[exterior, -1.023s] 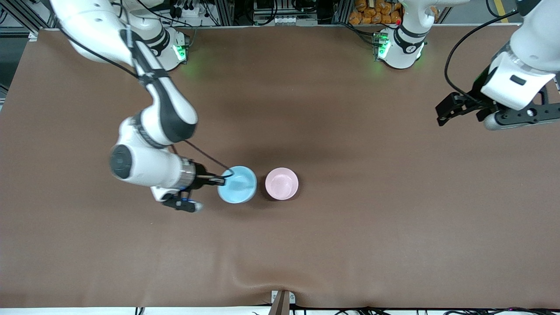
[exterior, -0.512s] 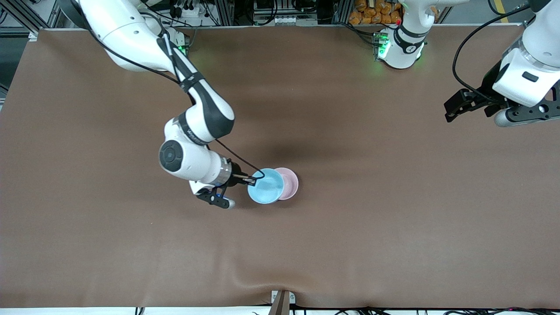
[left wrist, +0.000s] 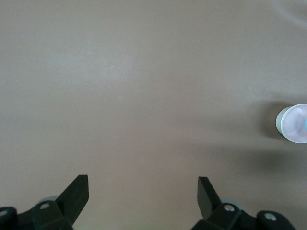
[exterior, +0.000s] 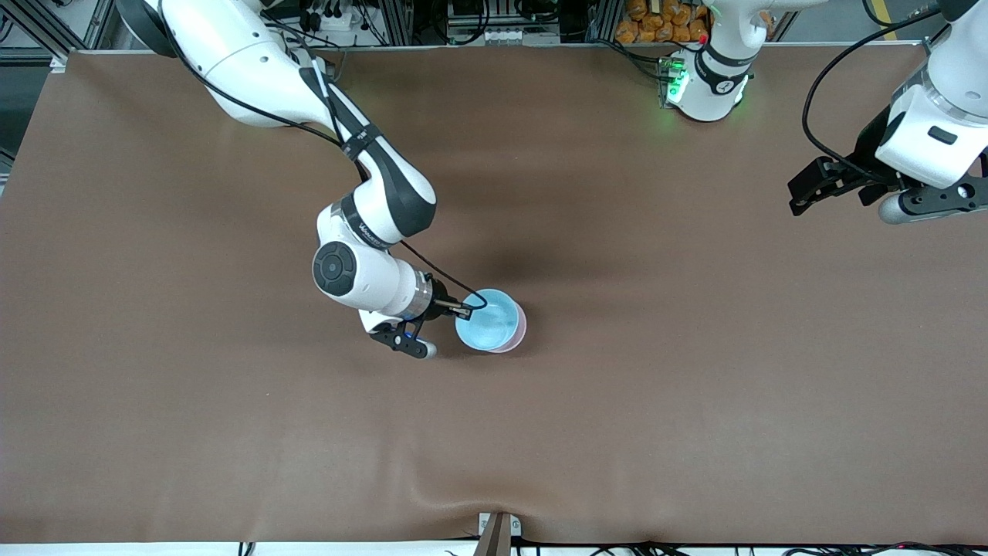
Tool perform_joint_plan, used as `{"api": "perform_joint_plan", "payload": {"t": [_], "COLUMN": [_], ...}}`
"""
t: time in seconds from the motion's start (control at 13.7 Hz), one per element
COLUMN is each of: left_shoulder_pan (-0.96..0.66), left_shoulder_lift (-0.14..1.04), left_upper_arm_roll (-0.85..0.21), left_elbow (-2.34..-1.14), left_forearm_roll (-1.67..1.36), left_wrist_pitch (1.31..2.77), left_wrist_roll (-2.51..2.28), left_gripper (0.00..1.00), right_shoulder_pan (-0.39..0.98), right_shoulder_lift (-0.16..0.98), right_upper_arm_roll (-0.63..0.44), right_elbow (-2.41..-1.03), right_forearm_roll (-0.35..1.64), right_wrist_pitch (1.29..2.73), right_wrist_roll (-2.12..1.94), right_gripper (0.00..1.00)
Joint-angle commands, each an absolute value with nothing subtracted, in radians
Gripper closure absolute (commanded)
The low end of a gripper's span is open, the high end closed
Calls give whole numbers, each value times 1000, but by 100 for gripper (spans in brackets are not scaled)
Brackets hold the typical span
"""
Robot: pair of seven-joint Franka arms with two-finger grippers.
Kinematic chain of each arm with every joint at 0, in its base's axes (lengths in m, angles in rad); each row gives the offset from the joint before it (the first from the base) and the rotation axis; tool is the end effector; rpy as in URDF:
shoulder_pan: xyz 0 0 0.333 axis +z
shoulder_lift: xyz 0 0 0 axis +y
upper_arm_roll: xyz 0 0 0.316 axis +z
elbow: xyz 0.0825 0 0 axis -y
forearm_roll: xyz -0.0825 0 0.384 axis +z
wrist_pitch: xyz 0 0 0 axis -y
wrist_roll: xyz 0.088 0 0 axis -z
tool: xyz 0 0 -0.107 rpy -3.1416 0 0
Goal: Stack pink and blue bowls on white bowl
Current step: 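Lower the blue bowl into the pink bowl with the right gripper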
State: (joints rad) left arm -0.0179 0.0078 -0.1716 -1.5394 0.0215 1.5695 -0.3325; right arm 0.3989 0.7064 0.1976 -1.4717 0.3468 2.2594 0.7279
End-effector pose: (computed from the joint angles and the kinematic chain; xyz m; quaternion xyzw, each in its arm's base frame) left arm 0.5478 -0.1023 0.6350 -0.9973 -0.0716 -0.0134 0.0068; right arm 0.6124 0.3944 0.2789 -0.9599 0.1921 0.0891 0.1837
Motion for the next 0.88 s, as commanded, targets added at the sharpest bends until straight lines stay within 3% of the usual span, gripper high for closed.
{"api": "perform_joint_plan", "payload": {"t": [0.0,0.8], "left_shoulder_pan": [-6,-11], "left_shoulder_lift": [-3,-2], "left_upper_arm_roll": [-181,-189], "left_elbow": [-1552,-1555], "left_forearm_roll": [26,25], "left_wrist_pitch": [1572,1572], "left_wrist_roll": [-310,-293], "left_gripper": [0,0], "right_shoulder_pan": [420,449], "right_shoulder_lift": [735,769], "right_upper_arm_roll": [189,181], "right_elbow": [-1443,-1450], "right_forearm_roll": [362,348], "right_wrist_pitch": [2255,2298], "right_wrist_roll": [752,788], "right_gripper": [100,100]}}
